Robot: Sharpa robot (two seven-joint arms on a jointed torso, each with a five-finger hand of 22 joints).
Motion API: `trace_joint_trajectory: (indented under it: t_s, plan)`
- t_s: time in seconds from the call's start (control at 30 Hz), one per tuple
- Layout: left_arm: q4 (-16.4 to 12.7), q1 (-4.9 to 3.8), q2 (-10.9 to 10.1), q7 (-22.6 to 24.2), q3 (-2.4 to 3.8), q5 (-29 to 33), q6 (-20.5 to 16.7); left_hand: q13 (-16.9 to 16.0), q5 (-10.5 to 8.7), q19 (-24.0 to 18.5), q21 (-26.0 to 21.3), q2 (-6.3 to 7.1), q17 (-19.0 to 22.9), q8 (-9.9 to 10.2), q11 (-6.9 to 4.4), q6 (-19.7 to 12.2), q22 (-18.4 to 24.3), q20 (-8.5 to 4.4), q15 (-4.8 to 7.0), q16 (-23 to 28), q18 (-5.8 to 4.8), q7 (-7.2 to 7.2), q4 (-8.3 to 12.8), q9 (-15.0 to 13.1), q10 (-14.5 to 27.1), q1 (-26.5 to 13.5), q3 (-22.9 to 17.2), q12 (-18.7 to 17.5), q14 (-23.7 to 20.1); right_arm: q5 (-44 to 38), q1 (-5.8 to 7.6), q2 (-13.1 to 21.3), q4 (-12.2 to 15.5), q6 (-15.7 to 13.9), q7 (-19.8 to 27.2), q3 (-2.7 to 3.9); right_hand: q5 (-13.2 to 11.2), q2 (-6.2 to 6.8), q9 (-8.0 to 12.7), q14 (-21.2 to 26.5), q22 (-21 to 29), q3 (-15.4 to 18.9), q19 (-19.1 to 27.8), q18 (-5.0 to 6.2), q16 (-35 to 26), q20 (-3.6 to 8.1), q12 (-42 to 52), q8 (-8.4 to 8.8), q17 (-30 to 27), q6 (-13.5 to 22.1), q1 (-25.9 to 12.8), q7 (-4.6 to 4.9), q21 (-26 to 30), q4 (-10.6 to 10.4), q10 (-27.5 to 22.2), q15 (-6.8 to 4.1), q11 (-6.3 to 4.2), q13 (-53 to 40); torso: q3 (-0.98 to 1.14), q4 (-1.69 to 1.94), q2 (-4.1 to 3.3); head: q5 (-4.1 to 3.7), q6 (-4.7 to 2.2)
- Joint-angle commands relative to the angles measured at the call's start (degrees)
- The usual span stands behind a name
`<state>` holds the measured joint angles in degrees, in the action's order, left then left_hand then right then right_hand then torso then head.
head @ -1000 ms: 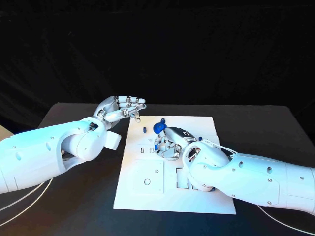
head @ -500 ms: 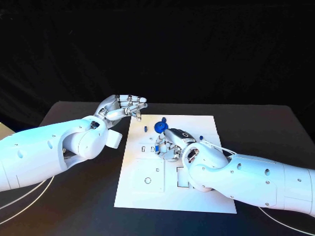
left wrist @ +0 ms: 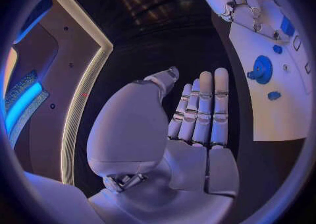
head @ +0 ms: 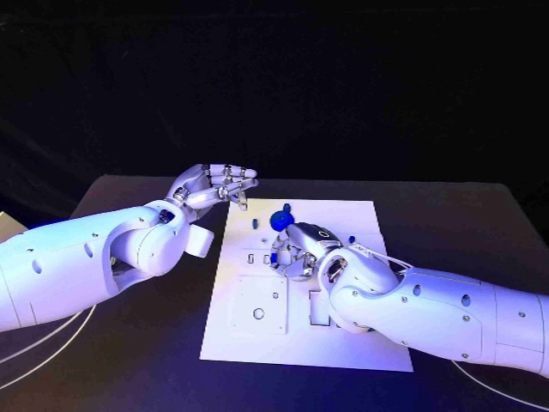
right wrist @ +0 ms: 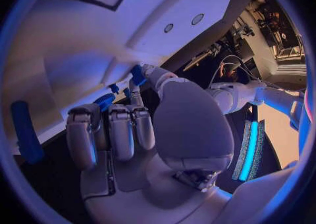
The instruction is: Assemble the parts on the task board
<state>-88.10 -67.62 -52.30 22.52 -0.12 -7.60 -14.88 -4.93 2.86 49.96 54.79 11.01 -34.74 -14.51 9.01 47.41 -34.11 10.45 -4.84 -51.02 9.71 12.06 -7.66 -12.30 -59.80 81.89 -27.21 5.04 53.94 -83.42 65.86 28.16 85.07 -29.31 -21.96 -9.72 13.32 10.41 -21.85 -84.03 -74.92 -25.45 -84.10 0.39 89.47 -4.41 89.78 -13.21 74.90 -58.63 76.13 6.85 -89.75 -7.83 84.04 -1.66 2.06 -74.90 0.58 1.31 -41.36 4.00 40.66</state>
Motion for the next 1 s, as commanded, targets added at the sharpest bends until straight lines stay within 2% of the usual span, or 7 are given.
trace_joint_trajectory:
  t_s: [0.03,0.23,0.53,0.7,0.73,0.77,1.0]
  plan:
    - [-0.09,-0.02,0.02,0.18,0.03,-0.02,0.84,0.03,0.06,-0.55,0.34,0.18,0.05,0.38,-0.06,-0.50,-0.05,-0.04,-0.15,-0.36,0.80,0.29,0.01,-0.06,0.36,-0.16,-0.29,-0.23,-0.40,-0.89,-0.14,-0.06,-0.25,1.36,-0.03,-0.12,0.21,0.15,0.22,-5.55,-15.08,0.07,-5.90,-0.39,-0.06,0.00,0.22,0.48,13.20,0.49,-0.59,0.04,-0.25,-0.43,5.96,0.00,0.21,-15.10,0.00,0.00,0.03,0.07,0.02]
    - [-0.07,-0.02,0.00,0.13,0.03,-0.02,0.84,0.03,0.05,-0.58,0.37,0.20,0.06,0.40,-0.04,-0.53,-0.06,-0.03,-0.16,-0.36,0.80,0.31,0.02,-0.06,0.39,-0.18,-0.29,-0.24,-0.41,-0.97,-0.14,-0.06,-0.46,1.20,0.10,-0.14,0.23,0.58,0.35,-5.52,-15.08,0.21,-5.90,-0.39,-0.11,-0.12,0.22,0.78,13.04,1.11,-0.97,0.28,-0.25,-0.69,5.96,0.15,0.41,-15.10,0.04,-0.04,0.00,0.06,0.09]
    - [-0.04,-0.02,-0.06,-0.07,0.03,-0.05,0.96,0.04,0.05,-0.62,0.43,0.21,0.07,0.44,-0.01,-0.61,-0.09,-0.01,-0.18,-0.40,0.79,0.35,0.01,-0.06,0.48,-0.23,-0.28,-0.26,-0.38,-1.14,-0.12,-0.12,-0.43,0.61,1.28,-0.16,0.28,2.50,1.63,-5.39,-15.08,1.38,-5.90,-0.39,-0.29,-1.36,-1.85,3.74,12.55,5.76,-1.95,2.14,-0.25,-2.19,4.35,1.58,2.08,-13.48,0.04,-0.06,-0.01,0.13,0.09]
    - [0.03,-0.02,-0.06,-0.12,0.03,-0.14,1.06,0.04,0.05,-0.66,0.57,0.17,0.06,0.48,0.01,-0.68,-0.17,0.01,-0.17,-0.61,0.81,0.36,0.05,-0.07,0.57,-0.23,-0.31,-0.28,-0.09,-1.18,-0.12,-0.06,-0.18,0.28,1.68,-0.16,0.26,3.37,1.98,-5.36,-15.08,4.44,-5.90,-0.39,-0.33,-1.80,-2.44,4.66,12.45,6.63,-2.43,2.38,-0.25,-3.72,3.87,1.90,2.42,-13.01,0.02,-0.04,0.01,-0.03,0.13]
    - [0.04,-0.02,-0.06,-0.12,0.03,-0.15,1.07,0.04,0.05,-0.68,0.64,0.16,0.06,0.48,0.00,-0.70,-0.20,0.02,-0.16,-0.73,0.82,0.36,0.08,-0.08,0.59,-0.22,-0.32,-0.28,0.06,-1.19,-0.12,-0.05,-0.13,0.25,1.72,-0.16,-8.92,3.26,1.91,-5.35,-15.08,6.92,-5.90,-0.39,-0.32,-1.76,-2.43,4.72,12.45,6.67,-2.58,2.26,-0.25,-4.33,3.87,1.90,2.25,-13.00,0.01,-0.04,0.01,-0.04,0.13]
    - [0.05,-0.02,-0.06,-0.13,0.03,-0.17,1.07,0.03,0.05,-0.70,0.73,0.13,0.05,0.49,-0.01,-0.71,-0.24,0.02,-0.14,-0.88,0.83,0.35,0.11,-0.10,0.61,-0.21,-0.34,-0.27,0.28,-1.20,-0.12,-0.03,-0.06,0.20,1.76,-0.16,-10.13,2.32,1.98,-5.36,-15.08,9.05,-5.90,-0.39,-0.32,-1.86,-2.44,4.89,12.48,6.61,-1.23,2.33,-0.25,-4.83,3.87,1.92,2.38,-12.99,0.01,-0.07,0.02,-0.04,0.11]
    - [0.14,-0.02,-0.03,-0.35,0.03,-0.41,1.08,0.00,0.05,-0.79,0.98,0.12,0.04,0.46,-0.05,-0.68,-0.37,0.01,-0.06,-1.38,0.84,0.32,0.19,-0.16,0.60,-0.23,-0.37,-0.21,0.91,-1.52,-0.12,0.75,1.08,-1.14,2.02,-0.16,-10.27,0.85,2.23,-5.36,-15.08,16.51,-5.90,-0.39,-0.33,-1.89,-2.58,5.42,12.49,6.22,2.16,2.36,-0.25,-8.31,3.74,1.95,2.40,-12.84,0.04,-0.01,-0.04,-0.06,0.13]
